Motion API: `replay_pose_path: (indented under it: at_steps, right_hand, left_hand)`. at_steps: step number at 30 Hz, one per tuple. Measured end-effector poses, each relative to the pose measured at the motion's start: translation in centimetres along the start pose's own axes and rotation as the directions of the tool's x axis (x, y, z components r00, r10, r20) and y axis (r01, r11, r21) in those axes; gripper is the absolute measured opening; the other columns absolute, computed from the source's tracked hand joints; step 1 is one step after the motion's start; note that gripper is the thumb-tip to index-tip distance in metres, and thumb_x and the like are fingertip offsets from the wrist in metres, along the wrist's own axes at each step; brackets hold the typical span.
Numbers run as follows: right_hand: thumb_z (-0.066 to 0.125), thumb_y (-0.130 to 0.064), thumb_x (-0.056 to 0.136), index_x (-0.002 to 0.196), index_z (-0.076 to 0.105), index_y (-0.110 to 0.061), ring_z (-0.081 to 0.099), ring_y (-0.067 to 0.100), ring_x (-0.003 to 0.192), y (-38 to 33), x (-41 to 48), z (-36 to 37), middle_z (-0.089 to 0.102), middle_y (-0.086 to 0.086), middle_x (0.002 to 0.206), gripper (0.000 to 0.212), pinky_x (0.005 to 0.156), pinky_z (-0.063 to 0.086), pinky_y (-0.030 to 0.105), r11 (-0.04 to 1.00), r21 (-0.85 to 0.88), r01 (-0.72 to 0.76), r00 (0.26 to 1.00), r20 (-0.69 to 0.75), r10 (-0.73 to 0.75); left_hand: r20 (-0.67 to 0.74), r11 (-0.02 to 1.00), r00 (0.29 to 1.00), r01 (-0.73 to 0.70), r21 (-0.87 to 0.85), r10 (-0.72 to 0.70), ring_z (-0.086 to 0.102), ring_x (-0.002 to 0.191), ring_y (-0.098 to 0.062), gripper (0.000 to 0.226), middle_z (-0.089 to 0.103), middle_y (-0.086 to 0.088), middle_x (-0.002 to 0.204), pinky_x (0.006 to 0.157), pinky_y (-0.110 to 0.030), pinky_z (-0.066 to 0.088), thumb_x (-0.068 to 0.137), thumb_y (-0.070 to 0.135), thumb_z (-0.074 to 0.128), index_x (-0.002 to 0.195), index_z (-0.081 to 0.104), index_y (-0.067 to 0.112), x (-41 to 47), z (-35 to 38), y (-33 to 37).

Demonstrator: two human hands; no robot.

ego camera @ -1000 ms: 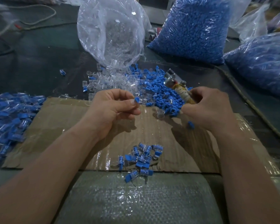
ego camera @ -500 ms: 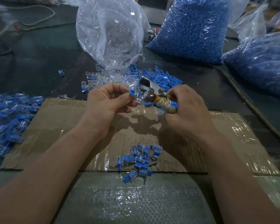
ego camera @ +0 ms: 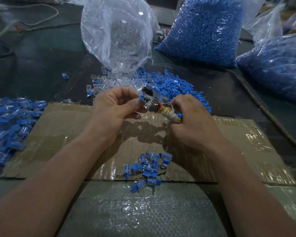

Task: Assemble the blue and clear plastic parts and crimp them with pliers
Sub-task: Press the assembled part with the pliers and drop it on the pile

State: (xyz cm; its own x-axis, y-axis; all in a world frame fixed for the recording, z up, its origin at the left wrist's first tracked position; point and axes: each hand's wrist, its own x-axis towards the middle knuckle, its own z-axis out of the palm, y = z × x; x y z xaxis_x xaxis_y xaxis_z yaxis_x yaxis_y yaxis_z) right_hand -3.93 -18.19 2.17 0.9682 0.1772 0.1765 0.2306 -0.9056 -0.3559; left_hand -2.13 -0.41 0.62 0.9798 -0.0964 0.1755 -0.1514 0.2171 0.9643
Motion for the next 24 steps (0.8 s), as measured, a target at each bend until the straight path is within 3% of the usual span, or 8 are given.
replay_pose_path:
  at_steps: [6,10,17,24]
  right_hand:
    - [0.063,-0.016,0.074,0.086,0.042,-0.028,0.037,0.006,0.07,-0.4,0.02,-0.23,0.039,-0.013,0.076,0.026,0.059,0.027,0.017,0.998,0.049,0.037,0.999,-0.009,-0.037]
    - [0.064,-0.014,0.073,0.082,0.045,-0.027,0.038,0.001,0.068,-0.55,-0.02,-0.3,0.043,-0.013,0.073,0.024,0.06,0.029,0.016,0.996,0.07,0.046,0.999,-0.016,-0.045]
    - [0.065,-0.011,0.075,0.08,0.048,-0.024,0.039,0.0,0.065,-0.77,0.09,-0.29,0.043,-0.016,0.069,0.022,0.057,0.028,0.016,0.996,0.077,0.05,0.999,-0.024,-0.049]
    - [0.064,-0.01,0.074,0.083,0.055,-0.02,0.045,0.011,0.068,-0.9,0.06,-0.08,0.052,-0.005,0.073,0.016,0.063,0.035,0.026,0.998,0.044,0.043,0.998,-0.044,-0.041]
  left_hand:
    - [-0.003,0.994,0.996,-0.085,0.068,0.085,0.066,0.059,-0.009,0.012,0.068,0.003,0.064,0.053,-0.016,0.051,0.065,0.013,0.063,0.076,0.058,0.012,-0.16,0.19,-0.18]
    - [-0.017,0.986,0.991,-0.127,0.112,0.129,0.065,0.056,-0.007,0.014,0.068,0.006,0.063,0.053,-0.016,0.051,0.074,0.001,0.063,0.076,0.058,0.014,-0.17,0.22,-0.36]
    - [-0.035,0.98,0.987,-0.152,0.126,0.158,0.064,0.055,-0.006,0.013,0.067,0.007,0.062,0.053,-0.017,0.051,0.064,0.019,0.063,0.075,0.058,0.016,-0.31,0.36,-0.2]
    - [-0.035,0.972,0.986,-0.155,0.176,0.163,0.062,0.054,-0.006,0.015,0.066,0.006,0.061,0.053,-0.018,0.052,0.075,0.002,0.065,0.074,0.058,0.015,-0.37,0.19,-0.22]
